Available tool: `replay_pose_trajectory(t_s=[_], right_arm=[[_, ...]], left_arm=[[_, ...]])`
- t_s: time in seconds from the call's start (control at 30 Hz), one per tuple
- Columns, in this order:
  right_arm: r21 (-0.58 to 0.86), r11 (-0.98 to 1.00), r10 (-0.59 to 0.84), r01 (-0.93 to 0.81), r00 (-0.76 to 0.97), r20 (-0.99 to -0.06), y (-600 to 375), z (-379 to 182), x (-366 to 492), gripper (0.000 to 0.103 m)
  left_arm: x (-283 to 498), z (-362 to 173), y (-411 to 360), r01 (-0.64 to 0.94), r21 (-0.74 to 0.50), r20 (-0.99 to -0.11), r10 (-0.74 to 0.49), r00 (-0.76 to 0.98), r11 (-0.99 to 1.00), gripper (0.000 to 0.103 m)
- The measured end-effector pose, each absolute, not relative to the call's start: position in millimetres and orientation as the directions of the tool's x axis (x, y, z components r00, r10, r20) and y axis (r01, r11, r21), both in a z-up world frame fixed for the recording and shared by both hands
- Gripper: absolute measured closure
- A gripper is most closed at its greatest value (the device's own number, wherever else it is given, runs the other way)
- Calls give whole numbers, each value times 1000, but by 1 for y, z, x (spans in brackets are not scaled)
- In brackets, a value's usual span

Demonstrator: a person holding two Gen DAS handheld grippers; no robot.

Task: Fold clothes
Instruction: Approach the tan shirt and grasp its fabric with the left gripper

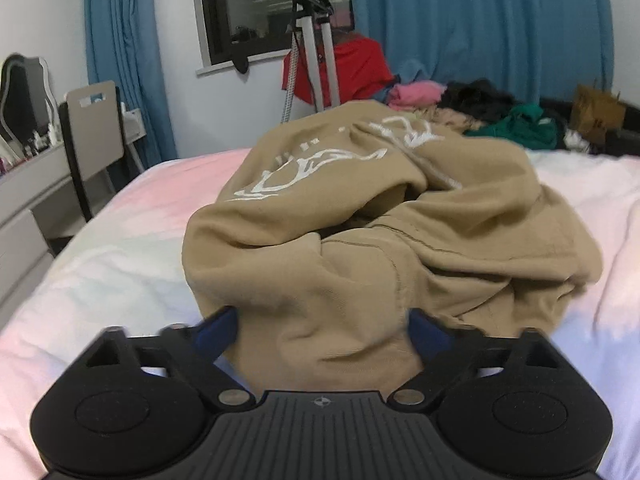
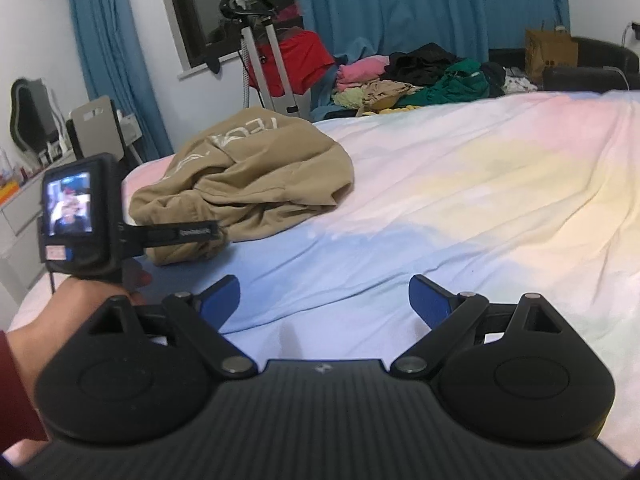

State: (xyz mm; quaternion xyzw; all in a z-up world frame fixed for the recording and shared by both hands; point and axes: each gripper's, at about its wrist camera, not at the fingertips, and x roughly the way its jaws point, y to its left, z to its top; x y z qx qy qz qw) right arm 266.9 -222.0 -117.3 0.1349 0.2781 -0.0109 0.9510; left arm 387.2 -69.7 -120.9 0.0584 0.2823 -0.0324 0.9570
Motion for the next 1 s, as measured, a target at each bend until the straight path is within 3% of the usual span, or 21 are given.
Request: replay_pose_trajectory(t_s=[0.03, 0.07, 0.1, 0.13, 0.53, 0.77, 0.87, 1.0], right_arm=[[257, 961, 58, 97, 843, -535, -223, -120, 268, 10], [265, 960, 65, 95, 841, -537, -224, -123, 269, 10], [273, 958, 71, 94, 839, -539, -225, -125, 270, 10], [277, 956, 74, 92, 842, -535, -225, -125, 269, 10], [250, 965, 33, 76, 915, -402, -221, -95, 224, 10], [247, 969, 90, 4, 925, -370, -201, -77, 177, 10], [252, 967, 127, -33, 921, -369, -189, -71, 159, 10], [227, 969, 181, -99, 909, -375, -165, -73, 151, 10]], left_arm=[[383, -119, -68, 109, 75, -541, -51, 839, 991, 62], [378, -117, -68, 106, 70, -532, -53, 845, 992, 71], [372, -112, -66, 104, 64, -520, -55, 853, 993, 90], [365, -107, -64, 102, 58, -506, -59, 860, 993, 94], [202, -24, -2, 235, -17, -375, -224, 900, 972, 97], [95, 33, 54, 282, -155, -286, -317, 904, 947, 97], [77, 42, 80, 275, -190, -312, -323, 893, 943, 96], [85, 22, 111, 194, -242, -442, -286, 850, 951, 96]])
